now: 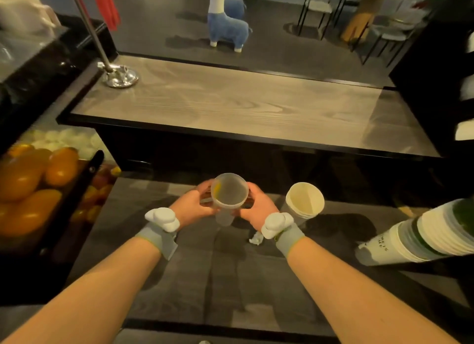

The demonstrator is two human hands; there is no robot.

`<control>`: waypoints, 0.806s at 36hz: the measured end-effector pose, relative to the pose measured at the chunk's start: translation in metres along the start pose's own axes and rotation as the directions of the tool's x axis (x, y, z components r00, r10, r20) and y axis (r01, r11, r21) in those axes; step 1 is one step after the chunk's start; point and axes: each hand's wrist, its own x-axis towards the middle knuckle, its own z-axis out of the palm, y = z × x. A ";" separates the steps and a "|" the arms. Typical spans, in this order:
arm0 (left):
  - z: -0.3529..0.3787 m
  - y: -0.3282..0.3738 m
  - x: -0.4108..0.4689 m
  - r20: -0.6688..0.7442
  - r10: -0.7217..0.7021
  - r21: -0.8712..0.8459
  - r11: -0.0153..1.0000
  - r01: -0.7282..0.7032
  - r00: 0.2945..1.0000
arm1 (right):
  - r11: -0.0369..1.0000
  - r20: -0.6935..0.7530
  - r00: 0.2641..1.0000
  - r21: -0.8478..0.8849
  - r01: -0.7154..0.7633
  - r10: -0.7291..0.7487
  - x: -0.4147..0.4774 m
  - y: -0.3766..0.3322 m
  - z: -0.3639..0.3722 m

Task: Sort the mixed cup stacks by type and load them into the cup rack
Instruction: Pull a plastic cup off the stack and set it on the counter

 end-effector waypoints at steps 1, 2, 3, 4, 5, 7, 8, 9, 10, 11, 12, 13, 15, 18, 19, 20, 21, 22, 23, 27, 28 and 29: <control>0.002 -0.004 0.001 -0.006 -0.011 -0.012 1.000 0.011 1.000 | 0.999 -0.002 1.000 -0.027 -0.023 0.023 0.003 0.003 0.002; 0.005 -0.006 0.003 -0.015 -0.013 -0.027 1.000 0.013 1.000 | 0.998 -0.004 0.999 -0.052 -0.043 0.043 0.005 0.006 0.004; 0.008 -0.008 0.003 -0.020 -0.019 -0.031 0.999 0.018 1.000 | 0.996 -0.007 0.998 -0.072 -0.055 0.055 0.007 0.009 0.005; 0.011 -0.010 0.005 -0.027 -0.012 -0.029 1.000 0.011 1.000 | 0.995 -0.009 0.998 -0.081 -0.063 0.063 0.007 0.010 0.005; 0.014 -0.013 0.006 -0.027 -0.008 -0.032 0.999 0.007 1.000 | 0.993 -0.011 0.997 -0.097 -0.073 0.072 0.007 0.012 0.006; 0.020 -0.016 0.009 -0.029 -0.005 -0.044 0.999 0.004 1.000 | 0.987 -0.016 0.996 -0.133 -0.094 0.093 0.007 0.015 0.008; 0.023 -0.019 0.011 -0.033 -0.008 -0.052 0.999 0.006 0.999 | 0.985 -0.021 0.995 -0.143 -0.101 0.098 0.007 0.017 0.009; 0.025 -0.020 0.013 -0.038 -0.015 -0.059 0.998 0.012 0.999 | 0.983 -0.029 0.995 -0.152 -0.104 0.100 0.008 0.019 0.011; 0.026 -0.021 0.014 -0.045 -0.013 -0.061 0.998 0.010 0.999 | 0.981 -0.036 0.994 -0.163 -0.107 0.103 0.008 0.020 0.012; 0.028 -0.021 0.015 -0.049 -0.020 -0.042 0.999 0.018 0.999 | 0.977 -0.043 0.993 -0.182 -0.115 0.109 0.009 0.021 0.012; 0.029 -0.020 0.014 -0.047 -0.016 -0.028 1.000 0.015 0.999 | 0.974 -0.044 0.993 -0.194 -0.120 0.114 0.009 0.022 0.012; 0.029 -0.020 0.012 -0.044 -0.015 -0.009 1.000 0.015 0.999 | 0.971 -0.044 0.992 -0.204 -0.124 0.117 0.009 0.021 0.011; 0.026 -0.019 0.009 -0.029 -0.029 0.010 1.000 0.029 0.999 | 0.965 -0.035 0.990 -0.222 -0.138 0.134 0.007 0.018 0.008; 0.017 -0.014 0.003 0.014 -0.068 0.117 0.991 0.066 0.998 | 0.966 -0.016 0.989 -0.213 -0.149 0.149 0.002 0.013 0.000; 0.014 -0.007 0.000 0.033 -0.071 0.147 0.987 0.065 0.997 | 0.966 -0.014 0.989 -0.209 -0.150 0.150 -0.003 0.011 -0.006; 0.011 0.001 -0.005 0.042 -0.070 0.167 0.984 0.062 0.997 | 0.969 -0.012 0.989 -0.203 -0.144 0.144 -0.010 0.008 -0.012; 0.007 0.011 -0.008 0.046 -0.069 0.177 0.982 0.059 0.997 | 0.973 0.000 0.990 -0.186 -0.138 0.140 -0.016 0.002 -0.019; 0.002 0.012 -0.010 0.037 -0.075 0.179 0.982 0.067 0.997 | 0.977 0.025 0.990 -0.167 -0.136 0.142 -0.018 0.000 -0.020; -0.002 0.022 -0.013 0.024 -0.056 0.198 0.979 0.050 0.998 | 0.981 0.030 0.990 -0.141 -0.130 0.136 -0.025 -0.005 -0.028; -0.015 0.071 -0.022 -0.017 0.044 0.281 0.959 -0.038 0.999 | 0.990 -0.021 0.997 -0.120 -0.070 0.068 -0.057 -0.031 -0.063; -0.019 0.078 -0.022 -0.024 0.048 0.270 0.962 -0.040 0.999 | 0.992 -0.021 0.998 -0.116 -0.058 0.056 -0.059 -0.037 -0.068; -0.017 0.099 -0.023 -0.014 0.087 0.283 0.956 -0.080 0.996 | 0.993 -0.051 0.998 -0.110 -0.033 0.027 -0.070 -0.045 -0.084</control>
